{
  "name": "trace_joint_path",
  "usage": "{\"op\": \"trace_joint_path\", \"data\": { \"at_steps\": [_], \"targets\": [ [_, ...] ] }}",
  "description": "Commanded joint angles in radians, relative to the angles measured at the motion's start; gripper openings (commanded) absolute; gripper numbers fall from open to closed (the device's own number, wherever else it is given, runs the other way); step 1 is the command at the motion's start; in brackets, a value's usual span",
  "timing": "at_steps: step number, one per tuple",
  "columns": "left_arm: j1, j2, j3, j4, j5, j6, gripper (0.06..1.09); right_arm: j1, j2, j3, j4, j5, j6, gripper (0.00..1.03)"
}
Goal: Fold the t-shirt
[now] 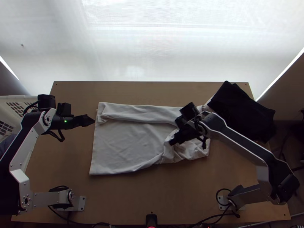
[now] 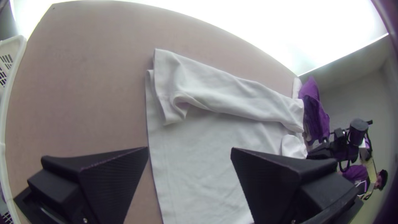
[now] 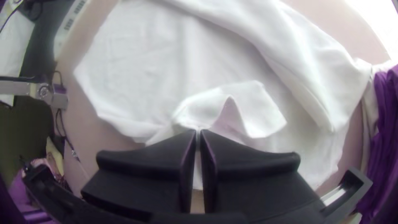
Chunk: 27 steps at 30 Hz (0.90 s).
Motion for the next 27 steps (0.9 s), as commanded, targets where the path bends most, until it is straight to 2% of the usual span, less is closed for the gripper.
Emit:
{"op": "trace_joint_path", "data": {
  "at_steps": [1,6,9,15,18,20,21,23,27],
  "targets": [
    [-0.002,0.01,0.003,0.004,0.001,0.003,1.02,0.193,-0.048,0.035,0.016,-0.061,-0.066,0.03],
    [-0.008,0.013,0.0,0.004,0.001,0.0,1.02,0.25,-0.028,0.039,0.132,-0.059,-0.135,0.03],
    [-0.011,0.013,-0.006,0.004,0.001,-0.006,1.02,0.254,0.025,0.064,0.221,-0.057,-0.141,0.03],
    [-0.014,0.005,-0.001,0.004,0.001,-0.009,1.02,0.222,0.217,0.162,0.238,-0.05,-0.133,0.03],
    [-0.007,0.001,0.003,0.002,-0.001,-0.006,1.02,0.211,0.257,0.176,0.205,-0.039,-0.132,0.3],
    [0.006,-0.001,0.009,-0.001,0.001,-0.001,1.02,0.184,0.237,0.176,0.137,-0.027,-0.121,0.52],
    [0.012,-0.001,0.011,-0.002,-0.001,0.0,1.02,0.159,0.209,0.165,0.096,-0.027,-0.115,0.58],
    [0.026,-0.001,0.011,-0.002,0.001,0.011,1.02,0.089,0.145,0.117,0.059,-0.011,-0.099,0.66],
    [0.041,0.005,0.002,-0.002,0.003,0.017,1.02,-0.123,0.05,-0.015,-0.015,-0.011,-0.107,0.66]
  ]
}}
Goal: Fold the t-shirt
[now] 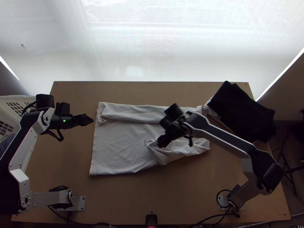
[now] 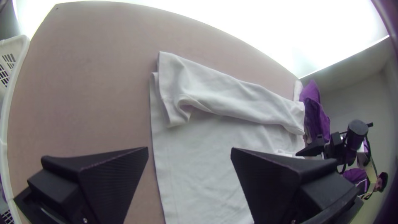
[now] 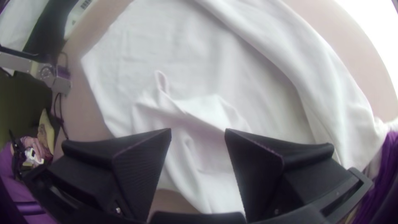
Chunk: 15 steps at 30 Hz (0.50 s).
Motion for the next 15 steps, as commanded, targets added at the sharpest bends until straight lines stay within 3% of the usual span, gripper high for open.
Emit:
{"op": "trace_joint_path", "data": {
  "at_steps": [1,3,7,15],
  "targets": [
    [0.023,0.003,-0.009,-0.003,0.003,0.016,1.02,-0.276,-0.112,-0.149,-0.12,0.011,-0.025,0.66],
    [0.018,0.003,-0.014,-0.001,0.009,0.011,1.02,-0.354,-0.155,-0.208,-0.129,0.011,-0.098,0.64],
    [-0.005,0.003,-0.009,0.002,0.009,-0.001,1.02,-0.423,-0.196,-0.286,-0.127,0.011,-0.184,0.47],
    [-0.023,0.003,0.013,0.002,0.009,-0.021,1.02,-0.434,-0.212,-0.315,-0.129,0.011,-0.203,0.46]
  ]
}}
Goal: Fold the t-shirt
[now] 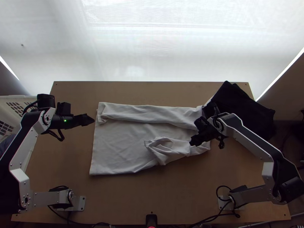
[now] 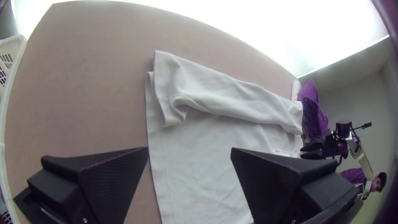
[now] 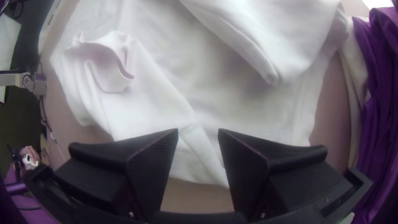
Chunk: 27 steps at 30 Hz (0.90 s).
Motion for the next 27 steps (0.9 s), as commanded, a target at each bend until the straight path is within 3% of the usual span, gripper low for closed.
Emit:
{"op": "trace_joint_path", "data": {
  "at_steps": [1,4,14,25,27],
  "targets": [
    [-0.012,-0.003,0.012,0.002,0.001,-0.013,1.02,-0.049,-0.033,-0.05,-0.01,0.0,-0.032,0.45],
    [-0.009,-0.006,0.011,0.0,0.001,-0.013,1.02,-0.057,-0.051,-0.061,-0.01,0.0,-0.048,0.38],
    [-0.024,-0.013,0.003,-0.001,0.001,-0.025,1.02,0.004,-0.056,-0.047,-0.01,-0.006,-0.031,0.39],
    [-0.009,-0.02,0.004,-0.001,0.0,-0.017,1.02,0.052,0.007,-0.016,-0.01,-0.011,0.003,0.44],
    [-0.004,-0.018,0.004,-0.001,0.0,-0.016,1.02,0.052,0.027,-0.018,-0.01,-0.015,0.011,0.49]
  ]
}}
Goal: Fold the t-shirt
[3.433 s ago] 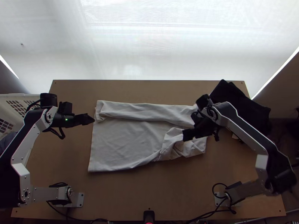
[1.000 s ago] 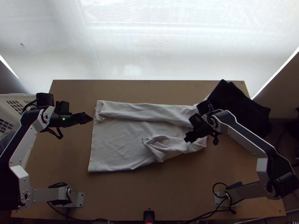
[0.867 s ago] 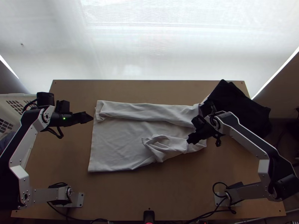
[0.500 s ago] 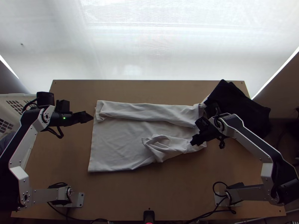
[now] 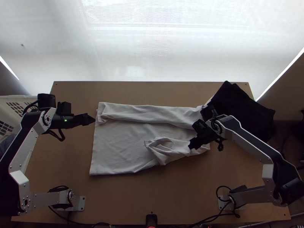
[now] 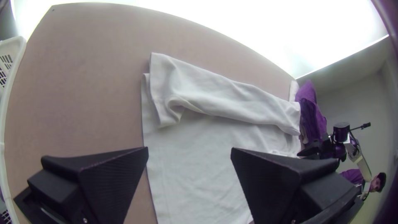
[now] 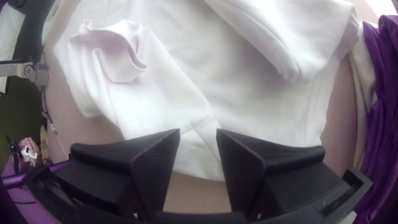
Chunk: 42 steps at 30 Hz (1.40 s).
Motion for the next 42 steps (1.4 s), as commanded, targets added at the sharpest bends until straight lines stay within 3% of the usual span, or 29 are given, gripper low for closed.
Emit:
{"op": "trace_joint_path", "data": {
  "at_steps": [1,8,13,14,26,37,42],
  "targets": [
    [0.011,-0.001,0.001,0.0,0.0,0.006,1.02,0.015,0.05,0.004,0.0,-0.007,0.019,0.51],
    [0.014,-0.001,0.0,0.0,0.002,0.009,1.02,0.017,0.074,-0.001,0.0,-0.013,0.023,0.49],
    [0.017,-0.004,0.003,0.0,0.0,0.011,1.02,0.005,0.053,-0.019,0.0,-0.053,0.017,0.04],
    [0.017,-0.004,0.003,0.0,0.002,0.011,1.02,-0.003,0.039,-0.024,-0.003,-0.054,0.017,0.03],
    [0.023,-0.01,-0.016,-0.023,0.002,0.025,1.02,-0.092,-0.144,-0.087,-0.137,-0.092,-0.027,0.03],
    [-0.037,-0.018,-0.108,-0.158,-0.03,0.216,1.02,-0.138,-0.127,-0.159,-0.21,-0.096,-0.081,0.03],
    [-0.089,0.022,-0.106,-0.284,-0.118,0.285,1.02,-0.138,-0.073,-0.172,-0.276,-0.094,-0.127,0.03]
  ]
}}
